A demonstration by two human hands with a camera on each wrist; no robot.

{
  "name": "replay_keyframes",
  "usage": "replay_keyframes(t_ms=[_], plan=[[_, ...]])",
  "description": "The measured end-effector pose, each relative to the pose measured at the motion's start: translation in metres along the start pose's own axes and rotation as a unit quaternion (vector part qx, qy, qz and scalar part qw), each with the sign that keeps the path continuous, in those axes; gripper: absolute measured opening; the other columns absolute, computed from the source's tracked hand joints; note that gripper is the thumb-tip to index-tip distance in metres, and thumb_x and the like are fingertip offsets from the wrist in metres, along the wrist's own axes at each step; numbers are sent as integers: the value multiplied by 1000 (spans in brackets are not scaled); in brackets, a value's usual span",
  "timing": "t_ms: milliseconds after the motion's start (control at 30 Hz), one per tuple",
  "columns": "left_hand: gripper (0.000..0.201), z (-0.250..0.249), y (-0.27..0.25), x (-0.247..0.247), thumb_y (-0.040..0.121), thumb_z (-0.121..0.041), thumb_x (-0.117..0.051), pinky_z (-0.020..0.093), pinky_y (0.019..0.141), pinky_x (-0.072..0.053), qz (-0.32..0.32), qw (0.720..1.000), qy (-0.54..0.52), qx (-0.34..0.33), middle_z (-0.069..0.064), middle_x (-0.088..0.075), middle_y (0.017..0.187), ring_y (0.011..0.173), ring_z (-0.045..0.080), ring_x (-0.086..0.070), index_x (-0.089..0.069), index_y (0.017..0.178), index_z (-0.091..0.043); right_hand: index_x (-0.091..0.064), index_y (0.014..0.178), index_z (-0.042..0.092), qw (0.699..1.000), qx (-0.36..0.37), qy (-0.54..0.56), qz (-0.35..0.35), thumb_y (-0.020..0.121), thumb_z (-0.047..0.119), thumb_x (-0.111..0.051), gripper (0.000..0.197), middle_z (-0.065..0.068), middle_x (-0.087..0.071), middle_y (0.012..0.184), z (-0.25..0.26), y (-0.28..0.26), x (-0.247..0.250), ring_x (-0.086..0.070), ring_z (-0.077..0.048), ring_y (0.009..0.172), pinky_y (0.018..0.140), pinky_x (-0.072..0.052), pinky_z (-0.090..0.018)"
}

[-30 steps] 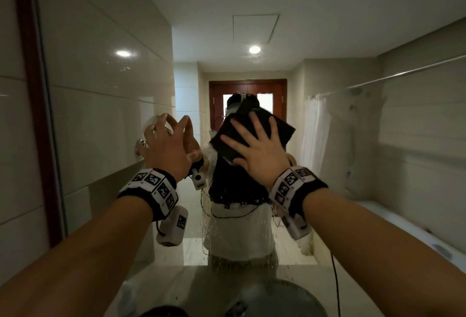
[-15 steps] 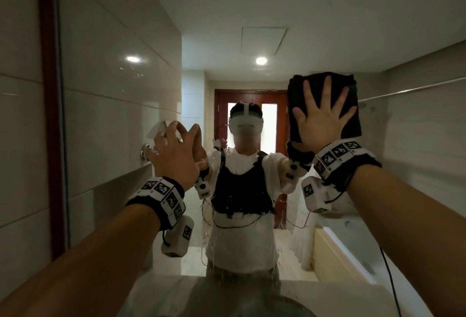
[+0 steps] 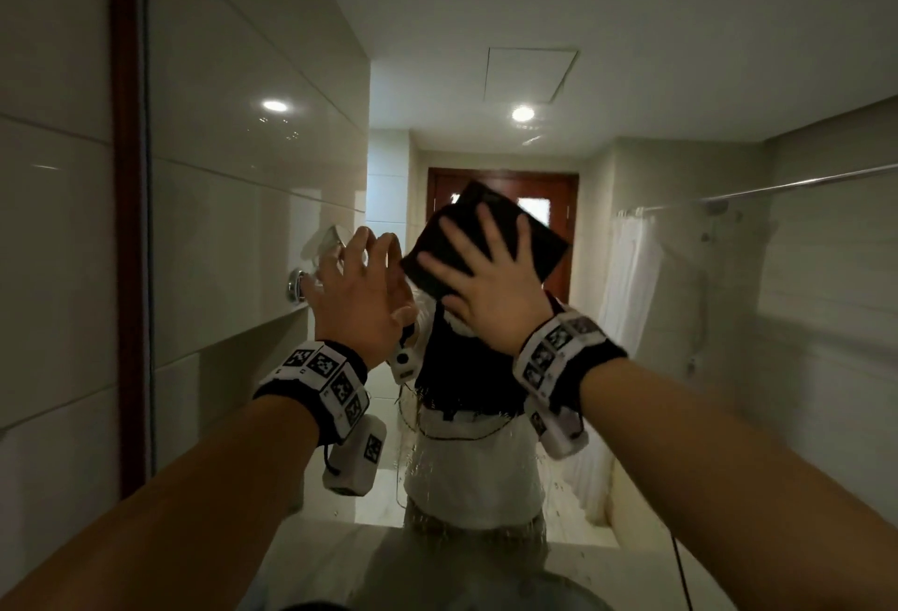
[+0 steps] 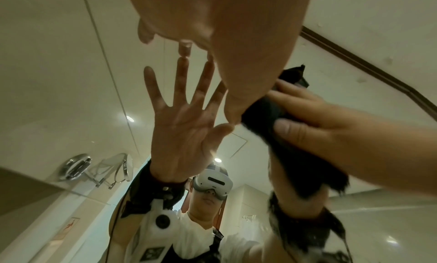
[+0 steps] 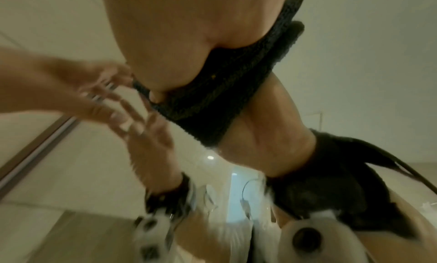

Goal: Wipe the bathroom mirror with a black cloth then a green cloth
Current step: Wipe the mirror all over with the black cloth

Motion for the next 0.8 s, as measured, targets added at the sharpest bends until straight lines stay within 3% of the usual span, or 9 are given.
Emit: replay_keyframes(t_ms=[133,267,400,567,700,800], plan=[[86,7,0,6,87,-36,-71,67,114,-19,-17,999,-34,-2,-3,-16,164,148,30,-19,-17,153,-27,-27,153,44,998,57,13,23,94,56,-48,63,-1,-15,166,34,-32,-19,-2,-41,151,113,-2,-73],[90,12,1,4,82,-29,-79,63,114,-22,-15,1000,-3,-19,-7,-13,163,146,27,-20,-21,152,-31,-27,153,44,998,58,13,25,93,57,-49,65,2,-19,165,22,-38,-16,-3,-38,152,114,-4,-71],[91,23,1,6,76,-38,-83,61,112,-27,-42,999,23,4,1,-14,162,145,32,-21,-29,149,-32,-25,153,45,992,-118,37,-10,94,58,-45,64,0,-16,165,-56,-31,2,-4,-40,151,113,-5,-72],[93,43,0,9,75,-60,-75,64,110,-27,-26,995,48,84,7,-14,161,145,38,-21,-24,147,-35,-14,155,45,951,-300,73,-34,98,61,-31,62,2,0,167,-145,-45,12,5,-38,151,114,3,-69],[93,50,-1,5,77,-66,-70,64,110,-27,-5,995,37,97,6,-13,161,145,38,-20,-20,150,-38,-7,156,44,935,-341,90,-28,99,60,-29,63,2,7,167,-163,-51,11,11,-37,151,116,4,-68],[90,54,-1,1,83,-59,-68,63,112,-25,4,996,35,88,4,-6,164,147,37,-15,-13,152,-41,-6,156,43,930,-352,95,-34,100,59,-29,63,1,7,167,-161,-49,11,11,-38,151,115,4,-69]])
Point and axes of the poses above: each hand's wrist, its own y-axis towards the middle knuckle, its own x-axis out of the back of the hand, z = x × y, the point moved 9 cm from there along y, towards the middle knuckle
